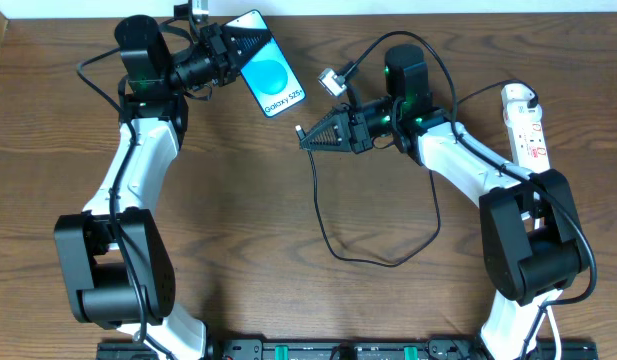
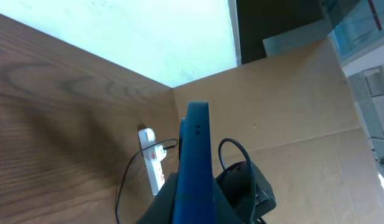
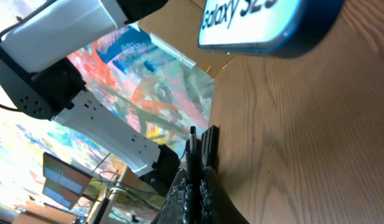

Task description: Plug charger to phone and switch on socket

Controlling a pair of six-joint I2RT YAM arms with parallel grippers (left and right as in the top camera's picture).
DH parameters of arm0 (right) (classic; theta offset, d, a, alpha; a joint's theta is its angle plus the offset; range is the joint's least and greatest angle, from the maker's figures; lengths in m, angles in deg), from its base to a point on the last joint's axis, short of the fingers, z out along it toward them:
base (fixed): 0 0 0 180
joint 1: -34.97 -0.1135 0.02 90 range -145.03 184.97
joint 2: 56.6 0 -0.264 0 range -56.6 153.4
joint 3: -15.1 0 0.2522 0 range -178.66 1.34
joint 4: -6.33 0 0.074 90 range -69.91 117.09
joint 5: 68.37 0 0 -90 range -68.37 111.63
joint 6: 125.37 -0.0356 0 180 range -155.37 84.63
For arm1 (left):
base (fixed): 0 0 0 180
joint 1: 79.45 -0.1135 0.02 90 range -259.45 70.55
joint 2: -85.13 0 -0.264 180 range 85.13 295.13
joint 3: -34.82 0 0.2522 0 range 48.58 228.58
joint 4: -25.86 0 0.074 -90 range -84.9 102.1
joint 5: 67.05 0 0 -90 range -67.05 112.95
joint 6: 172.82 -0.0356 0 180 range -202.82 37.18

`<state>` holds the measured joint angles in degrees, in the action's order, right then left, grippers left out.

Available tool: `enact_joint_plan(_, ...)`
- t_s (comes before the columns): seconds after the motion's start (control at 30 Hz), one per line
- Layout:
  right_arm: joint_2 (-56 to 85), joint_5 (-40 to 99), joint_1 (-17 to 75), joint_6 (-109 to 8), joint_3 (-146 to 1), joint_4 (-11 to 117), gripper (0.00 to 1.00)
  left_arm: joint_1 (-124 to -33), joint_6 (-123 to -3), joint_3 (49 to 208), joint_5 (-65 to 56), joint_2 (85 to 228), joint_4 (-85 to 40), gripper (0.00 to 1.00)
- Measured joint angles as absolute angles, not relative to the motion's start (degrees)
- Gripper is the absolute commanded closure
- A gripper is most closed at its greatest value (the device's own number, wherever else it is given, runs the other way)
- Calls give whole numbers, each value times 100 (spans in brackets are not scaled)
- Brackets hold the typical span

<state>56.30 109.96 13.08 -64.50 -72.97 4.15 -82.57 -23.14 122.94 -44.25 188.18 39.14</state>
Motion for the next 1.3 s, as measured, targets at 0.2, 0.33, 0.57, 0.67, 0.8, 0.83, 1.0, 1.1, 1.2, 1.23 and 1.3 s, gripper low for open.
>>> enact_joint_plan(0.2, 5630, 10998, 1242, -6629, -7297, 259, 99, -8257, -2314, 12294, -4442, 18818, 3912, 92)
enact_joint_plan(0.33, 5630, 10998, 1188, -6657, -7297, 227, 99, -8257, -2314, 12294, -4442, 18818, 3912, 93)
enact_joint_plan(0.57, 5630, 10998, 1185, -6662, -7297, 222, 99, -8257, -2332, 12294, -4442, 18818, 3912, 93)
enact_joint_plan(0.67, 5630, 10998, 1185, -6675, -7297, 200, 99, -8252, -2334, 12294, -4445, 18818, 3899, 93)
enact_joint_plan(0.8, 5630, 11007, 1185, -6810, -7297, -64, 99, -8202, -2334, 12294, -4442, 18818, 3897, 92)
enact_joint_plan(0.83, 5630, 11014, 1185, -6834, -7297, -97, 99, -8180, -2334, 12294, -4442, 18818, 3897, 93)
enact_joint_plan(1.0, 5630, 11020, 1188, -6913, -7297, -128, 99, -8043, -2334, 12294, -4530, 18818, 3897, 93)
enact_joint_plan(1.1, 5630, 11020, 1207, -6933, -7297, -128, 99, -8019, -2334, 12294, -4668, 18818, 3897, 92)
enact_joint_plan(1.2, 5630, 11020, 1262, -6933, -7297, -130, 99, -8019, -2334, 12294, -4775, 18818, 3895, 92)
enact_joint_plan(1.23, 5630, 11020, 1301, -6935, -7297, -130, 99, -8019, -2334, 12294, -4794, 18818, 3897, 93)
enact_joint_plan(1.3, 5630, 11020, 1345, -6941, -7297, -132, 99, -8019, -2334, 12294, -4834, 18818, 3895, 92)
